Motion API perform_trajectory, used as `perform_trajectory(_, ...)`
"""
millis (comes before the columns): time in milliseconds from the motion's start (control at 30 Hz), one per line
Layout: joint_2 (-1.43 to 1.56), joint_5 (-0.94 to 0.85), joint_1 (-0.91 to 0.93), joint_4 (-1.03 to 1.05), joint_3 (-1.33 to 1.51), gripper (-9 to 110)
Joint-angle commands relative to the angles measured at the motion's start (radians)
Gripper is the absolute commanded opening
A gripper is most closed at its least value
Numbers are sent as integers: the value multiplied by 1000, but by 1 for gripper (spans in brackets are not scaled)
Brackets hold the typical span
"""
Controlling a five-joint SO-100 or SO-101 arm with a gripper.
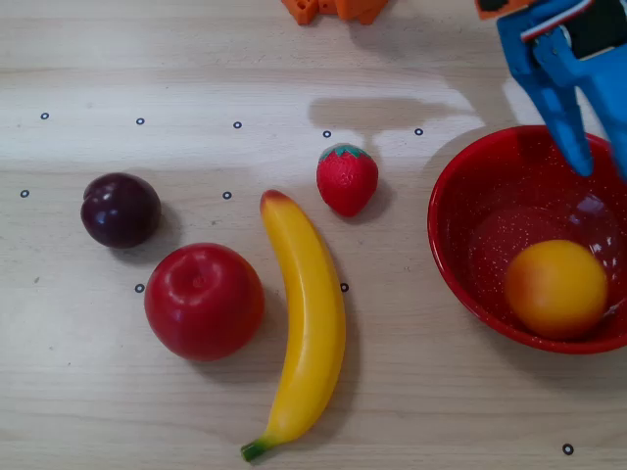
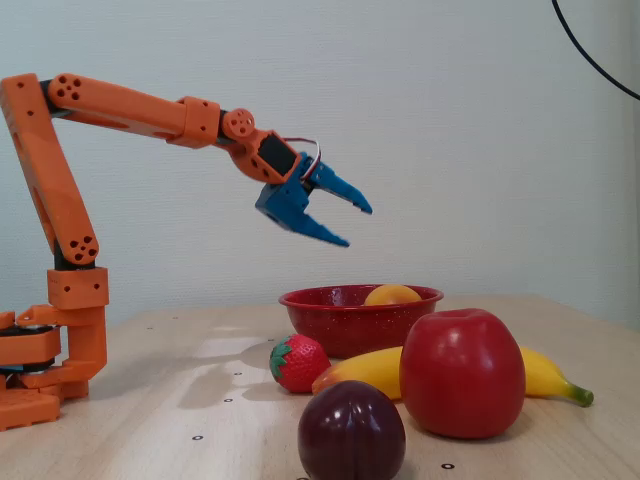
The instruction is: Put the peach in the red bowl.
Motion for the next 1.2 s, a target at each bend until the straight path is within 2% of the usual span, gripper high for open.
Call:
perform_trajectory(0,147,-14,-60,-43,-60,3)
perform_trajectory(67,193,-14,-86,-34,-31,0)
perform_trajectory(300,420,-17,-179,276,67,0)
perform_trajectory(467,660,35,-258,365,261,0)
perform_trajectory(633,950,72,-331,368,561,0)
perform_trajectory(900,1243,69,-402,336,884,0)
perform_trajectory(1167,1390,89,-454,78,1167,0)
